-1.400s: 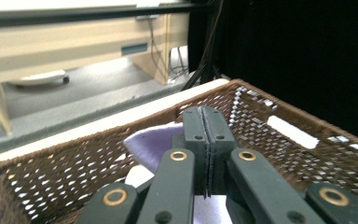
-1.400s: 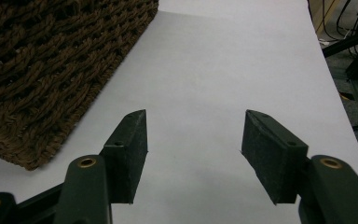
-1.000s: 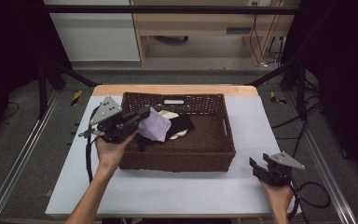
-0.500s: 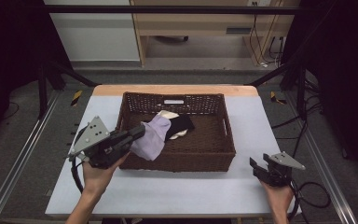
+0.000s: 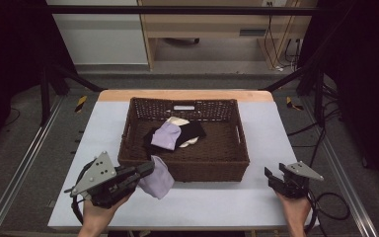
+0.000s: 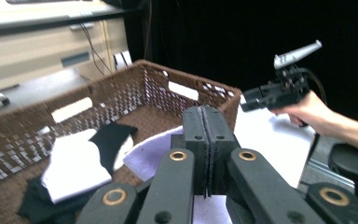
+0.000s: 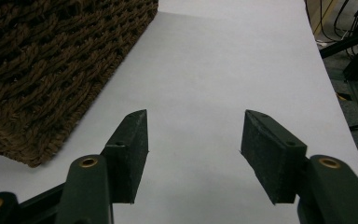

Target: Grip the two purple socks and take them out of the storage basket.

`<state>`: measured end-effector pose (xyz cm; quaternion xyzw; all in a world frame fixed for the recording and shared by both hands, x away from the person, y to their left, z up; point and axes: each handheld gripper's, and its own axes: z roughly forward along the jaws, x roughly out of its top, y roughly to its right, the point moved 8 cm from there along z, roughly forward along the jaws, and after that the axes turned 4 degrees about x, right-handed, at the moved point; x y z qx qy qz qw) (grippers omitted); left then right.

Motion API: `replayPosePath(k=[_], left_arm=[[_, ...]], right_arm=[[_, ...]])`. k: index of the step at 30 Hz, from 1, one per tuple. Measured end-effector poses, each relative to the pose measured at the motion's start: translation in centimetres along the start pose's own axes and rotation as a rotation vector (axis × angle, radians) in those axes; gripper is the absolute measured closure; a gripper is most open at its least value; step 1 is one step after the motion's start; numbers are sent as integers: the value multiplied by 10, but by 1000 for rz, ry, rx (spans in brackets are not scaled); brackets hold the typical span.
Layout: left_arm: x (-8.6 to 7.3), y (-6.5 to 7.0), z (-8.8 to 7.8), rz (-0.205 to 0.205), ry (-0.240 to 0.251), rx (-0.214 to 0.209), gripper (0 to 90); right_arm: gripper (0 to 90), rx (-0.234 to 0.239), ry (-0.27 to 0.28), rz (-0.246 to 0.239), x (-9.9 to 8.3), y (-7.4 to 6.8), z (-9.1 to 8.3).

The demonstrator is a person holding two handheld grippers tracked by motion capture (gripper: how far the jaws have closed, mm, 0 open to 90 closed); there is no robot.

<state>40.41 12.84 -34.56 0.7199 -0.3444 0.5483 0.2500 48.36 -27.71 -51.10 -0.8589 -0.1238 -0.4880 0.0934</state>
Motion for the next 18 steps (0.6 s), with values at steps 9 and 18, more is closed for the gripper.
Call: replayPosePath(k=[9, 18], left_arm=[[-45, 8, 19, -35, -106, -40, 887], [-79, 15, 42, -31, -206, -51, 887]], right_arm=[[414, -2, -3, 0, -1, 0, 0], [413, 1, -1, -1, -1, 0, 0]])
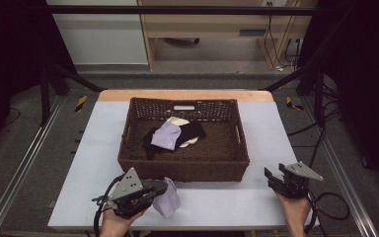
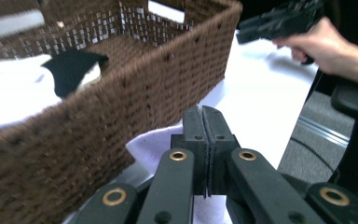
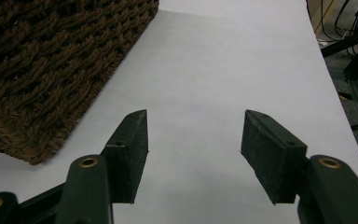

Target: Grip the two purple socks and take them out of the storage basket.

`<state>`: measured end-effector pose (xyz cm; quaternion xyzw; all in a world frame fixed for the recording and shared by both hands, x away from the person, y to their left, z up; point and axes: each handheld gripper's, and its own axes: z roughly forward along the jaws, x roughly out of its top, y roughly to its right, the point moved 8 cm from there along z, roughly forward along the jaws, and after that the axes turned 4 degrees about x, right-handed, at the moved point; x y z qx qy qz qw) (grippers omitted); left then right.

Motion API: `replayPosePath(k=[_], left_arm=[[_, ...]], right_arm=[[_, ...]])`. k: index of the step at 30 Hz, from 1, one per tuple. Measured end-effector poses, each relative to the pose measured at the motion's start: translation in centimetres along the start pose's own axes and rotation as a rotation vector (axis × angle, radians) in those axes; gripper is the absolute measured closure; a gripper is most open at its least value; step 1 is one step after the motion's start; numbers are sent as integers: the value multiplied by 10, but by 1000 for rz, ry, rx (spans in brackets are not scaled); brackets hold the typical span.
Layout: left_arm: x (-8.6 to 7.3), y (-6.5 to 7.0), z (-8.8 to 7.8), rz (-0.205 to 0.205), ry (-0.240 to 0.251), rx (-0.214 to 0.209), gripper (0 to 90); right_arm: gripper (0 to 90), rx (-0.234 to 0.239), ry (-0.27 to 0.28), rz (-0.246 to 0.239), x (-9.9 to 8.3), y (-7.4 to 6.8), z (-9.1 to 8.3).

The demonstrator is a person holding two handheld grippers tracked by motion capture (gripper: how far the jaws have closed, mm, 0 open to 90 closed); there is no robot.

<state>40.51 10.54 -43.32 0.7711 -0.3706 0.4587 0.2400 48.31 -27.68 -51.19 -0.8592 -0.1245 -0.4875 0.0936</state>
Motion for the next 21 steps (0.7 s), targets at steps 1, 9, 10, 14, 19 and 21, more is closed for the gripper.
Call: replayPosePath(k=[1, 9, 10, 14, 19, 21], left_arm=[[-4, 0, 3, 4, -13, 6, 887], [-28, -7, 23, -10, -90, 25, 886], [-33, -10, 28, -14, -109, 34, 886], [-41, -15, 33, -20, -134, 49, 881], [-47, -19, 37, -29, -155, 68, 822], [-47, -20, 37, -34, -153, 75, 741]], right_arm=[[413, -1, -1, 1, 0, 0, 0], [411, -1, -4, 1, -1, 1, 0], [410, 0, -5, -1, -1, 0, 0], [409, 2, -14, -3, -3, 0, 1], [409, 5, -19, -1, -4, -1, 2], [409, 8, -20, 0, -4, -1, 2]])
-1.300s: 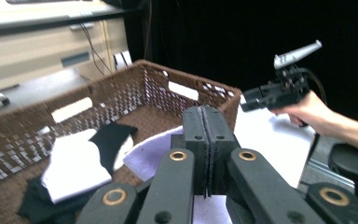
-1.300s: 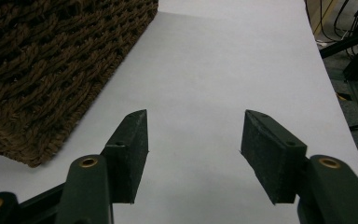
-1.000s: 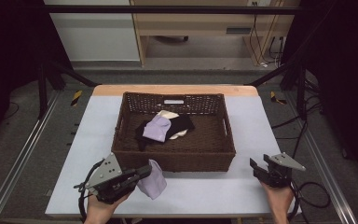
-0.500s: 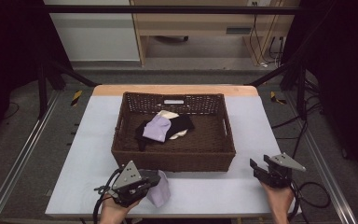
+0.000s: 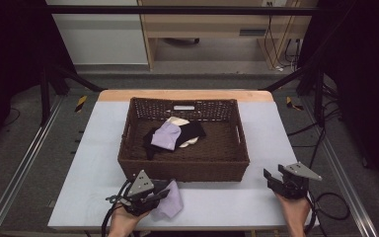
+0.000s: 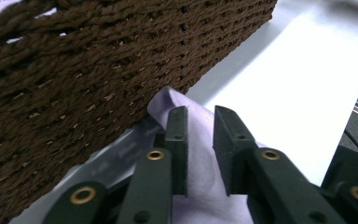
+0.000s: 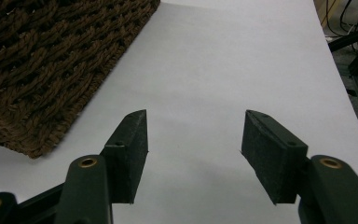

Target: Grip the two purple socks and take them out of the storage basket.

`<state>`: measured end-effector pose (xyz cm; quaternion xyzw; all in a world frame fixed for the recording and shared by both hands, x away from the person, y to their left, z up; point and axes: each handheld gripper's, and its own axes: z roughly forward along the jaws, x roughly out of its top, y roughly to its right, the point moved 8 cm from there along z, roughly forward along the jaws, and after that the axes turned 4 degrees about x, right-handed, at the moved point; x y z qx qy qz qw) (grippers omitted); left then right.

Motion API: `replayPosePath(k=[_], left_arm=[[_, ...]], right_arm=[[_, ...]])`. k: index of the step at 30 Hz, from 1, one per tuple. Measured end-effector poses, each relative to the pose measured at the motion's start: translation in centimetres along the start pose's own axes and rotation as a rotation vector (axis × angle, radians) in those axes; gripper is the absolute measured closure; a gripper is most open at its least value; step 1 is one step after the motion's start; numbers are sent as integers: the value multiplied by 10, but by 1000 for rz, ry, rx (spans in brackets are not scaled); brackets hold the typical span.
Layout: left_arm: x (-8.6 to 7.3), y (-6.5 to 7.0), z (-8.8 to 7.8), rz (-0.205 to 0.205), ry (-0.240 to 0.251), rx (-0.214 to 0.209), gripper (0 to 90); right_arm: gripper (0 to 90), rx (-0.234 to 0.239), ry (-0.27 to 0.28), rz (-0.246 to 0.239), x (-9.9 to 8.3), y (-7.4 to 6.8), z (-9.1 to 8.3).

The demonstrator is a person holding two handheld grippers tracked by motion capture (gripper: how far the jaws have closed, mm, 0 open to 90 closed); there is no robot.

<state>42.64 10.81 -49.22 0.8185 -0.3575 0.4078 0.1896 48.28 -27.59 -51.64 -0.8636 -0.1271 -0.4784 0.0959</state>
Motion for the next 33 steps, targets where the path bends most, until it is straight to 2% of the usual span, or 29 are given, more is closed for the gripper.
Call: replayPosePath(k=[4, 12, 18, 19, 20, 21, 23, 24, 25, 26, 27, 30, 33], left_arm=[[7, -2, -8, -6, 33, 21, 668], [22, -4, -27, -9, 91, 44, 636], [44, -13, -49, -4, 159, 75, 628], [54, -18, -56, -8, 190, 90, 622], [54, -18, -56, -8, 190, 90, 619], [65, -24, -61, -14, 210, 102, 613], [75, -30, -63, -7, 218, 125, 599], [75, -30, -63, -7, 218, 125, 594], [85, -37, -62, -12, 220, 136, 590], [85, -37, -62, -12, 220, 136, 586], [95, -45, -60, -10, 230, 159, 576], [104, -52, -58, -19, 235, 172, 564], [117, -65, -53, -23, 253, 207, 550]], right_arm=[[409, 3, -1, 1, 0, 0, 0], [409, 1, 5, 2, 0, 1, -1], [409, -2, 0, 2, 0, 1, 0], [409, -3, -1, 2, 0, 1, 0], [409, -3, -1, 2, 0, 1, 0], [409, -5, -1, 5, 0, 1, 0], [409, -4, 1, 9, 0, 1, 0], [409, -4, 1, 9, 0, 1, 0], [409, -5, 4, 9, 0, 2, 0], [409, -5, 4, 9, 0, 2, 0], [409, -5, 7, 7, 1, 2, -1], [409, -3, 6, 15, 1, 2, -1], [409, -3, 6, 15, 1, 2, -1]])
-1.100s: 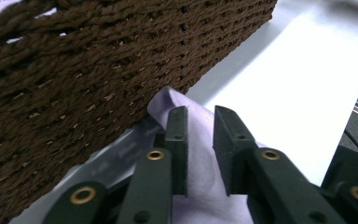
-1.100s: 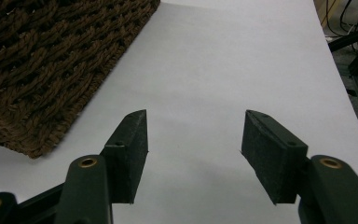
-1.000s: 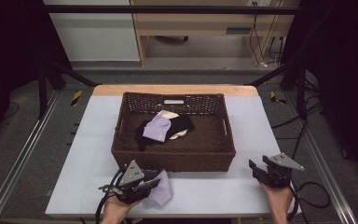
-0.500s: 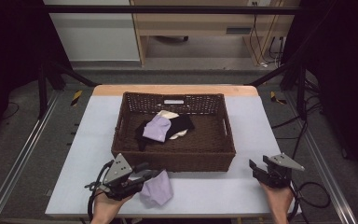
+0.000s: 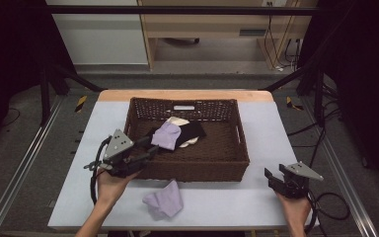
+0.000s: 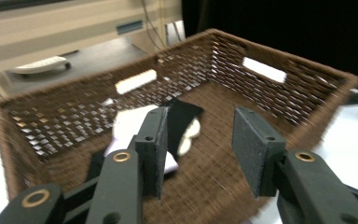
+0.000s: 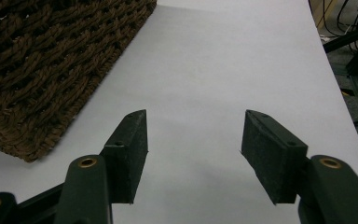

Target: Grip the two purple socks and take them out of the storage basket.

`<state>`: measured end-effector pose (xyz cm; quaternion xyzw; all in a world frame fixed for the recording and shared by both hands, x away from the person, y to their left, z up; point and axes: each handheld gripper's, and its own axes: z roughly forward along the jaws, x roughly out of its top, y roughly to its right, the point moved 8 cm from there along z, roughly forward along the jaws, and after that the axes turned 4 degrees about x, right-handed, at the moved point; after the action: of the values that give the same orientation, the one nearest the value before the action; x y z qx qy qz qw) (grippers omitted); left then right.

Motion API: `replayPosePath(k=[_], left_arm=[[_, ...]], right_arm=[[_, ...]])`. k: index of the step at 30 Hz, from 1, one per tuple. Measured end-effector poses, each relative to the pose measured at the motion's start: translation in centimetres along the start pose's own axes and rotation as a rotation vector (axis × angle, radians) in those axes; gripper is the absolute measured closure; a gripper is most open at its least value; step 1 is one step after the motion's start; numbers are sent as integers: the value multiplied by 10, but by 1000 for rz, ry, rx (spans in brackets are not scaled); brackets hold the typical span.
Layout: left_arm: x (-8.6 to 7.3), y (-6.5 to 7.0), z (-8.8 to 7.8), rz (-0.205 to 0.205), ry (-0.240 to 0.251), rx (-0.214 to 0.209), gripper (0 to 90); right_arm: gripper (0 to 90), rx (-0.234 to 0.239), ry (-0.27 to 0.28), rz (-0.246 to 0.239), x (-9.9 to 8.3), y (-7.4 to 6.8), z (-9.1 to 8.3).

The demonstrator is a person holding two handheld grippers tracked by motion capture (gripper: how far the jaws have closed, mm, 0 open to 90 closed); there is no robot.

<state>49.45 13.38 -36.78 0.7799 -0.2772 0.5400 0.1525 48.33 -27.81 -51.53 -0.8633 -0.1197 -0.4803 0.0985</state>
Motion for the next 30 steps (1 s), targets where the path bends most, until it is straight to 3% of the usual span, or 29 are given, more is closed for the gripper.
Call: replayPosePath(k=[6, 11, 14, 19, 24, 30], left_arm=[[24, -20, 19, -2, 43, 46, 509], [32, -30, 34, 5, 42, 79, 501], [36, -39, 52, 15, 49, 115, 492], [31, -49, 71, -1, 41, 139, 485], [18, -60, 97, 13, -10, 164, 478], [3, -68, 114, 15, -86, 175, 470]], right_arm=[[409, 0, 2, -3, 1, 1, 1], [410, 1, 2, -2, 1, 1, 1], [410, 0, 0, -4, 0, 1, 2], [411, 6, 1, 4, 0, 1, 1], [411, 7, 0, 4, 0, 2, 2], [412, 8, 1, 1, 0, 2, 2]])
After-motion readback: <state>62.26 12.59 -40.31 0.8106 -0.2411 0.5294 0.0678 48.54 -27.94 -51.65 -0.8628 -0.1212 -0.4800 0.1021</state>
